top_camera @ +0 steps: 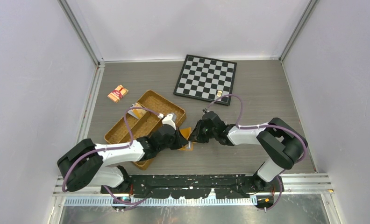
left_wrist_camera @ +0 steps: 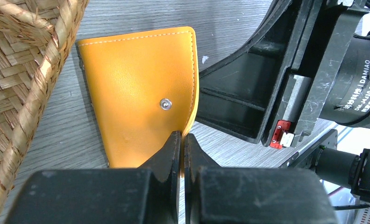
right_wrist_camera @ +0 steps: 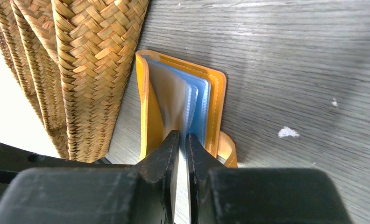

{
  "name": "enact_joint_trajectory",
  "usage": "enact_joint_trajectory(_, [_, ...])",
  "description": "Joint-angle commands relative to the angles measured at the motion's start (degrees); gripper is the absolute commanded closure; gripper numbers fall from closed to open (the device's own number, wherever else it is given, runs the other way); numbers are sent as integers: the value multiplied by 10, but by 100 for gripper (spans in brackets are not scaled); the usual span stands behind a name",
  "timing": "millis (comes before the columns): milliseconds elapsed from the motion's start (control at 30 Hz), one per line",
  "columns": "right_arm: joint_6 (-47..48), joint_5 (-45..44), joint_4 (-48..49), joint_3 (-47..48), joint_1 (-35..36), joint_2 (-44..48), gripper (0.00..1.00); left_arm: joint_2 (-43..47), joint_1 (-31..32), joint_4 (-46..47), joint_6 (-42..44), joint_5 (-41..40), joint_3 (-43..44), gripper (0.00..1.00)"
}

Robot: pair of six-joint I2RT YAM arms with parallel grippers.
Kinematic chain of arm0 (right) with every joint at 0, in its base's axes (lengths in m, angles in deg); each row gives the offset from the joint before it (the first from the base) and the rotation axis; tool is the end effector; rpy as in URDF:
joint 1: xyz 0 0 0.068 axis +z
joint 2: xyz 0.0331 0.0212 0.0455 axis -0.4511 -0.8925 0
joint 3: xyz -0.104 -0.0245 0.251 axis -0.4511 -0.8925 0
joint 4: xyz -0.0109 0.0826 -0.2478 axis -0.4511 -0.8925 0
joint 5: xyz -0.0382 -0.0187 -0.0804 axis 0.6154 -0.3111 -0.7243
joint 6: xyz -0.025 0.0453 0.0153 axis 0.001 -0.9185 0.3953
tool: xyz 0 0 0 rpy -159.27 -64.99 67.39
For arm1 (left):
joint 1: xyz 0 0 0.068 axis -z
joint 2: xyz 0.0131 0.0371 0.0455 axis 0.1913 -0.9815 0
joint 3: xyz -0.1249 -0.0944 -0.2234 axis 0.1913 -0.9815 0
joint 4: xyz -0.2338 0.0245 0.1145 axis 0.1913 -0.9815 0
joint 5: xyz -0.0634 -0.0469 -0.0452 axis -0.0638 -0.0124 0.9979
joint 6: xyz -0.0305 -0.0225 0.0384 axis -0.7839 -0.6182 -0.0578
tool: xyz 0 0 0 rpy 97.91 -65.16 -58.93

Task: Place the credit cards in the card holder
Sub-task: Turn over the card holder at the center of the board.

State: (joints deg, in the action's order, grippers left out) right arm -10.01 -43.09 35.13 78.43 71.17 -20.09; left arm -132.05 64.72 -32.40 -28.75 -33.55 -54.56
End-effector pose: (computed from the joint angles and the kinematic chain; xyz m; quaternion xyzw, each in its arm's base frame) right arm 0.2061 0.2117 0.1331 0.0619 0.9107 0.3681 0.1769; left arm 0.1498 -0.1972 0.1647 -0.0363 0.8864 -0.3443 0.3073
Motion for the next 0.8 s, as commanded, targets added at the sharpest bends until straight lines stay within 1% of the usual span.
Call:
enact_joint_trajectory(0, [4,22,23,17,10,-10,85,-5,0,27,1,8,6,100])
enact_joint_trajectory(100, [1,20,17,16,10,-6,92,-3,0,24,1,7,6,100])
enact_joint_trajectory(133, [3,15,3,17,10,5,96,0,0,20,0,4,7,100])
enact_joint_trajectory(200, [20,-11,-55,26,10,31,99,10,0,6,0,-5,7,100])
enact_joint_trajectory(367, [81,-75,-275,79,0,95,99,30,0,-41,-2,-29,10,100])
enact_joint_trajectory(467, [131,-93,-408,125,-8,102,99,33,0,-54,-3,-31,10,100])
enact_joint_trajectory(533, [156,-108,-477,148,-10,104,100,31,0,-51,-6,-30,10,100])
enact_joint_trajectory(633, [175,-154,-563,172,-11,112,99,19,0,-49,-9,-24,13,100])
enact_joint_trajectory(767, [179,-177,-614,192,-11,131,99,-7,0,-43,-15,-11,17,100])
